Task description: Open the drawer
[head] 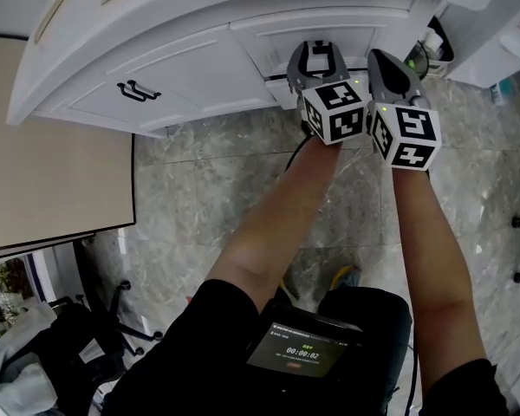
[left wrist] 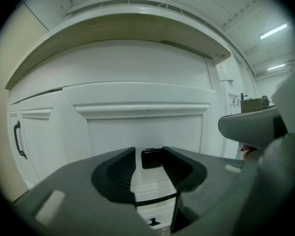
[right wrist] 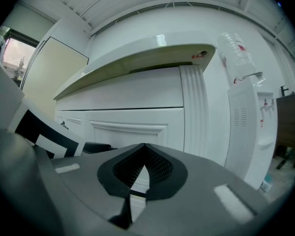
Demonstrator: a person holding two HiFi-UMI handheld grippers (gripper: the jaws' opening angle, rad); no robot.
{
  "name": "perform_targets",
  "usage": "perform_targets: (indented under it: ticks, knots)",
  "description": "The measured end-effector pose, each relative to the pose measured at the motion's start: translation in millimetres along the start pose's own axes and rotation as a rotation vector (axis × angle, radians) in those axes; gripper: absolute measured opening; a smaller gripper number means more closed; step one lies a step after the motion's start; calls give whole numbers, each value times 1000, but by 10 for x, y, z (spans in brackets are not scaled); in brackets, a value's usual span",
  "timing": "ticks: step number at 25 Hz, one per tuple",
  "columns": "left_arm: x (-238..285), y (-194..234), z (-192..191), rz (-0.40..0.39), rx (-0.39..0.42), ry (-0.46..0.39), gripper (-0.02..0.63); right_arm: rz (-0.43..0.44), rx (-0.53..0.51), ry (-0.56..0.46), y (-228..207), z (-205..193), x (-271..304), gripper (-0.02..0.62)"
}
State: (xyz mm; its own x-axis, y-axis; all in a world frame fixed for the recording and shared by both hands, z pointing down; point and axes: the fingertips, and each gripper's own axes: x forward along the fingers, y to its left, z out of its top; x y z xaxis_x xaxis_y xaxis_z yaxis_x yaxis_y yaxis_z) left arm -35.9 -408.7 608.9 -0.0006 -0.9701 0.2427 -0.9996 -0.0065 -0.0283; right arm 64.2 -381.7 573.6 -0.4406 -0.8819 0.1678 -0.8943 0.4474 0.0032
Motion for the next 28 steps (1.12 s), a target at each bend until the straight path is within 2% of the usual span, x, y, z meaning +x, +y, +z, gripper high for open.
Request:
perform_targets:
  ticks: [2,12,16,28]
  knots:
    - [2,-27,-4,-15,8,6,141,-7,-1,-2,-22,2,-2,25]
    - [-92,-43,-34,-93,-4,3,132,-23,3,4,-42,-85,-164,25]
    - [-168,-56,-49,-99,-7,9,132,-12,4,15,32,-118,-280,25]
    - [-773,-232,-197,-137,-2,24,132,-13,23,35,174,-150,-694,25]
